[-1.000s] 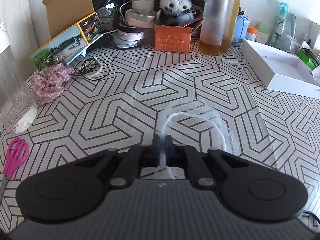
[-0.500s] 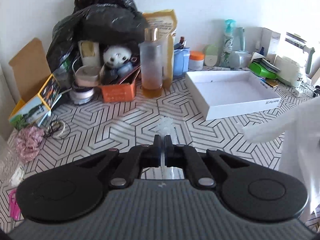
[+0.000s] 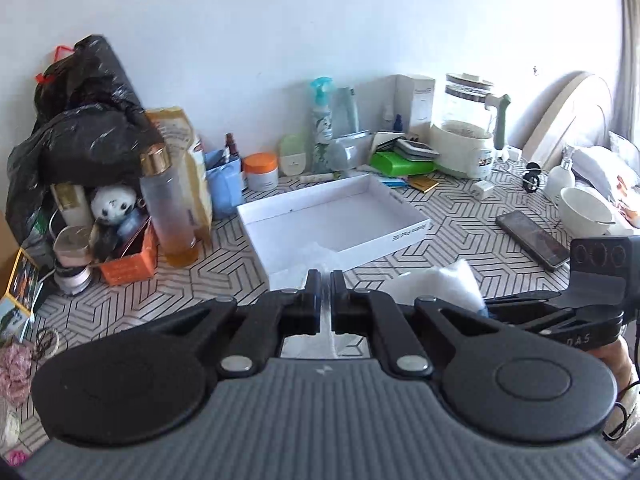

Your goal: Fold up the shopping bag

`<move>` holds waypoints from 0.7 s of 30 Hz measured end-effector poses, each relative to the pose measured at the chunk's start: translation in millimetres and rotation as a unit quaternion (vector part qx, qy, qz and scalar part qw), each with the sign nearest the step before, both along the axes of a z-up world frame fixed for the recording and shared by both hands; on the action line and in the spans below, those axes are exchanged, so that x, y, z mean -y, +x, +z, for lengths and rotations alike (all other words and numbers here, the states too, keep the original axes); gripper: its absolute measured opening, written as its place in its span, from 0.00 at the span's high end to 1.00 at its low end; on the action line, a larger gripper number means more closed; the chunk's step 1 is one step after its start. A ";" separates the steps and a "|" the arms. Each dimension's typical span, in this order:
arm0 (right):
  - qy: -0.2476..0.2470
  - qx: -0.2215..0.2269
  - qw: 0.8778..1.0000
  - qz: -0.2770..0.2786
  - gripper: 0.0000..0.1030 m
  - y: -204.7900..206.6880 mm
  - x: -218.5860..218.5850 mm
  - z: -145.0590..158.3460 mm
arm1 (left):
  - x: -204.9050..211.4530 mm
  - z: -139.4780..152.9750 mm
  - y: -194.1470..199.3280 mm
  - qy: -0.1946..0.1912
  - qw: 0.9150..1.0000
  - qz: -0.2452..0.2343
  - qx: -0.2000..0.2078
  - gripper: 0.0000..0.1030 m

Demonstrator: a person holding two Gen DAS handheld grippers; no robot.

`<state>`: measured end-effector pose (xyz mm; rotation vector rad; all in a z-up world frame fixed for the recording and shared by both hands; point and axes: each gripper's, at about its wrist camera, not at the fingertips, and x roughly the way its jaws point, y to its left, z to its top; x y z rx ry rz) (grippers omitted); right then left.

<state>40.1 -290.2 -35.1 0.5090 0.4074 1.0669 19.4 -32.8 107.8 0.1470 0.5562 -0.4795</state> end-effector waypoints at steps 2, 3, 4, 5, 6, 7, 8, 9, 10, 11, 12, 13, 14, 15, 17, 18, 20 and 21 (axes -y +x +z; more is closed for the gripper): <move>-0.014 0.012 1.000 0.010 0.69 -1.3 -2.4 5.2 | 16.7 4.2 0.7 0.006 0.999 -0.036 -0.001 0.96; -0.020 0.018 1.000 0.014 0.69 -1.9 -3.6 7.6 | 24.6 5.7 1.0 0.010 0.998 -0.056 -0.003 0.94; -0.025 0.022 0.999 0.017 0.69 -2.2 -4.6 9.4 | 31.8 6.9 0.6 0.011 0.997 -0.074 -0.008 0.94; -0.031 0.027 0.999 0.019 0.69 -2.7 -5.6 11.1 | 38.7 7.9 -0.1 0.011 0.996 -0.091 -0.015 0.94; -0.036 0.031 0.999 0.020 0.69 -3.3 -6.2 11.9 | 44.7 8.6 -0.1 0.013 0.994 -0.107 -0.022 0.94; -0.039 0.034 0.998 0.020 0.69 -3.9 -6.4 12.3 | 49.5 9.0 0.9 0.013 0.993 -0.118 -0.028 0.94; -0.040 0.034 0.998 0.018 0.69 -4.0 -6.2 12.1 | 53.7 9.0 1.5 0.013 0.991 -0.125 -0.036 0.94; -0.037 0.029 0.999 0.014 0.69 -3.2 -5.2 11.2 | 56.6 8.9 1.4 0.016 0.991 -0.128 -0.041 0.94; -0.035 0.025 0.999 0.008 0.69 -2.6 -3.9 10.2 | 59.1 8.5 1.3 0.018 0.990 -0.131 -0.047 0.94; -0.033 0.022 0.999 -0.001 0.69 -2.0 -1.9 9.1 | 61.8 7.9 1.1 0.017 0.989 -0.136 -0.054 0.94; -0.032 0.020 0.999 -0.011 0.69 -1.5 0.1 8.1 | 63.5 7.1 0.5 0.017 0.988 -0.140 -0.060 0.94; -0.030 0.018 0.999 -0.019 0.69 -1.2 2.2 7.0 | 63.5 6.6 -0.8 0.017 0.988 -0.139 -0.059 0.94; -0.027 0.017 0.999 -0.026 0.69 -1.0 4.3 6.0 | 62.9 6.2 -2.4 0.017 0.989 -0.137 -0.057 0.94; -0.023 0.017 0.999 -0.030 0.69 0.0 6.2 5.1 | 62.8 5.6 -4.3 0.018 0.988 -0.139 -0.056 0.94; -0.008 0.023 0.999 -0.029 0.69 0.6 8.7 4.1 | 62.7 3.4 -6.3 0.013 0.987 -0.148 -0.064 0.94; -0.001 0.027 0.999 -0.028 0.69 0.0 9.9 3.8 | 63.0 1.6 -6.9 0.010 0.986 -0.153 -0.072 0.94; 0.006 0.027 0.999 -0.035 0.69 -0.6 12.7 2.5 | 62.7 -0.5 -11.0 0.005 0.985 -0.156 -0.078 0.94; 0.005 0.025 0.999 -0.042 0.69 -0.7 15.3 1.5 | 62.1 -0.1 -12.6 0.009 0.985 -0.154 -0.071 0.94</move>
